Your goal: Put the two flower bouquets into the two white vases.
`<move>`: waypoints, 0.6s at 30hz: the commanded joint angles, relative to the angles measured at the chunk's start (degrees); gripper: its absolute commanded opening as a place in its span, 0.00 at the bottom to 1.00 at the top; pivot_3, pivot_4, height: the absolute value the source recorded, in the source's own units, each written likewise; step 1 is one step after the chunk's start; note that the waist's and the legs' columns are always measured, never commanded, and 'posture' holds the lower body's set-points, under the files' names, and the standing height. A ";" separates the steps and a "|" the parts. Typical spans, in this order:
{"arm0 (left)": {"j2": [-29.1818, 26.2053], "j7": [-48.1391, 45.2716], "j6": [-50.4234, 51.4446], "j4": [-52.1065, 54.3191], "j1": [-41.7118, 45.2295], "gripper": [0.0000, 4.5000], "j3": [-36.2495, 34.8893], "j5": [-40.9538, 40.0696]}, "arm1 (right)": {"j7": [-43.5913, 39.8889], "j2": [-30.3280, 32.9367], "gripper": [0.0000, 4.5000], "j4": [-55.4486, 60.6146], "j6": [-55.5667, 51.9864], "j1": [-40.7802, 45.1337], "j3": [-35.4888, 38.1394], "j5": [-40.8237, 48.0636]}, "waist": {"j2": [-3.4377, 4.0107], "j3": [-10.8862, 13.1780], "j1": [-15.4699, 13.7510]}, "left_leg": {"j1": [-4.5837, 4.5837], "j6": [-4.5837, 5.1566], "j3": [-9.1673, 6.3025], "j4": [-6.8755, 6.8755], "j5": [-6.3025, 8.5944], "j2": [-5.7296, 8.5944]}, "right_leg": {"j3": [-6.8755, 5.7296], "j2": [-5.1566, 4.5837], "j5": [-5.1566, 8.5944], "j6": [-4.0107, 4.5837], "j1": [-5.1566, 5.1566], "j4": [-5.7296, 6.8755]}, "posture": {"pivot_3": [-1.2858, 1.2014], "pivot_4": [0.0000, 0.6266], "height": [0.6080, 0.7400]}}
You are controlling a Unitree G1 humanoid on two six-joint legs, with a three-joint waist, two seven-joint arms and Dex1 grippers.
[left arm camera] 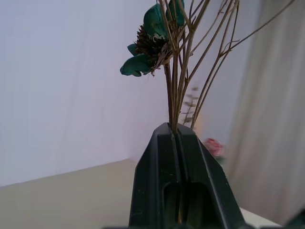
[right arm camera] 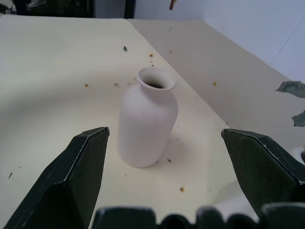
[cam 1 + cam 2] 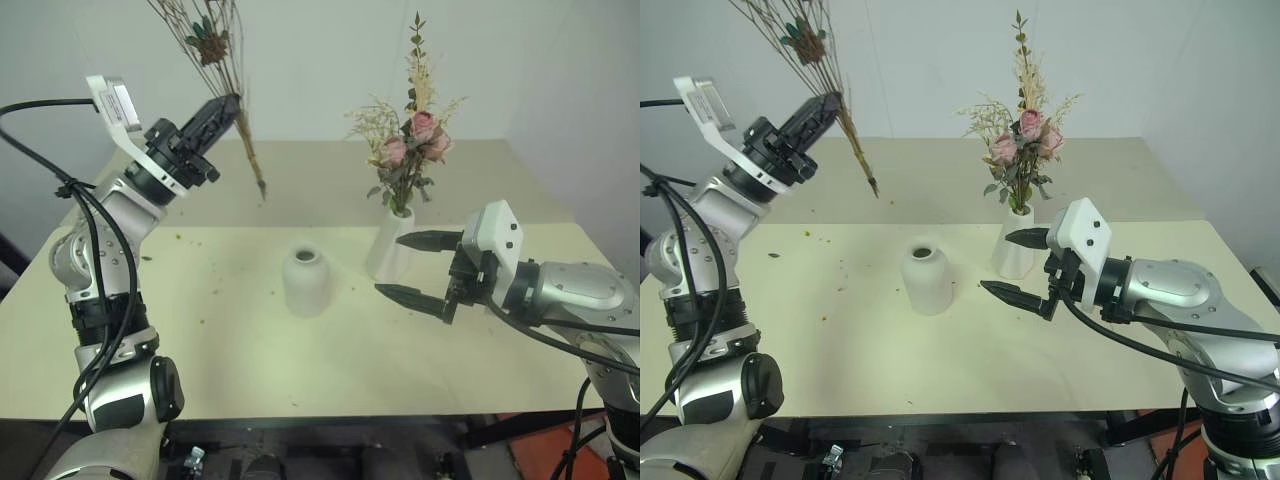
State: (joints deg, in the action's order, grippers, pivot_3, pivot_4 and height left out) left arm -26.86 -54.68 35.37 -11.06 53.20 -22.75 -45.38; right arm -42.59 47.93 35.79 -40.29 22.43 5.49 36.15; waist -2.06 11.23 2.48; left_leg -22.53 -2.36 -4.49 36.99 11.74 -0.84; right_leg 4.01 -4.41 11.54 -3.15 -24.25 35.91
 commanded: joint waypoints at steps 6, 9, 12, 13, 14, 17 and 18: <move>0.38 -14.52 -4.20 -14.33 8.44 0.00 5.01 1.17 | 5.30 1.19 1.00 6.16 -1.34 -5.05 3.51 -2.02 | -0.01 0.00 -0.11 | 0.00 0.00 -0.02 0.01 0.00 0.01 | -0.01 0.01 0.16 -0.26 0.01 -0.01 | 0.52 0.24 1.00; 0.77 -17.97 -6.26 -17.85 9.25 0.00 7.11 3.12 | 6.32 1.07 1.00 7.34 -1.99 -6.29 4.85 -1.42 | 0.00 0.00 0.06 | -0.02 0.01 0.00 0.00 0.00 0.01 | 0.01 -0.01 0.20 -0.33 0.00 -0.05 | 0.52 0.24 1.00; 1.37 -20.79 -7.05 -20.72 9.39 0.00 8.08 3.80 | 7.33 0.97 1.00 7.86 -2.11 -7.24 5.04 -1.85 | -0.01 0.00 0.06 | 0.00 0.01 -0.01 -0.01 0.00 -0.01 | 0.01 0.02 0.20 -0.32 0.00 -0.01 | 0.52 0.24 1.00; 1.59 -21.88 -7.98 -21.39 9.09 0.00 8.77 4.56 | 7.82 0.91 1.00 7.91 -2.18 -7.49 4.88 -2.17 | -0.01 0.00 0.09 | 0.00 0.01 -0.01 -0.01 0.00 -0.01 | 0.01 0.02 0.20 -0.32 0.00 0.00 | 0.52 0.24 1.00; 1.78 -22.78 -8.78 -22.07 8.76 0.00 9.59 5.50 | 8.17 0.95 1.00 7.96 -2.21 -7.68 4.73 -2.49 | -0.01 0.00 0.10 | 0.00 0.01 -0.01 0.00 0.00 0.00 | 0.01 0.02 0.20 -0.33 0.01 0.00 | 0.52 0.24 1.00; 2.47 -23.55 -9.99 -24.82 8.45 0.00 10.11 6.86 | 8.96 0.76 1.00 8.10 -2.37 -7.79 4.71 -2.75 | -0.01 0.00 -0.01 | 0.00 0.01 -0.01 -0.01 0.00 0.00 | 0.01 0.01 0.20 -0.33 0.00 -0.02 | 0.52 0.24 1.00; 2.59 -23.68 -10.29 -25.89 8.55 0.00 10.10 7.18 | 9.17 0.72 1.00 8.09 -2.39 -7.76 4.78 -2.76 | -0.01 0.00 -0.02 | -0.01 0.01 -0.01 -0.01 0.00 0.00 | 0.01 0.01 0.20 -0.33 0.00 -0.02 | 0.52 0.24 1.00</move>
State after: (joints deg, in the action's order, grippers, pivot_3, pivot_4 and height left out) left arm -24.12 -77.59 26.30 -36.12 60.82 -12.40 -38.63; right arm -34.22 48.51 42.15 -42.72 14.52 8.66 33.80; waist -2.07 11.22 2.46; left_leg -22.55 -2.35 -4.50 36.98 11.74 -0.84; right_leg 4.02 -4.40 11.75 -3.48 -24.25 35.89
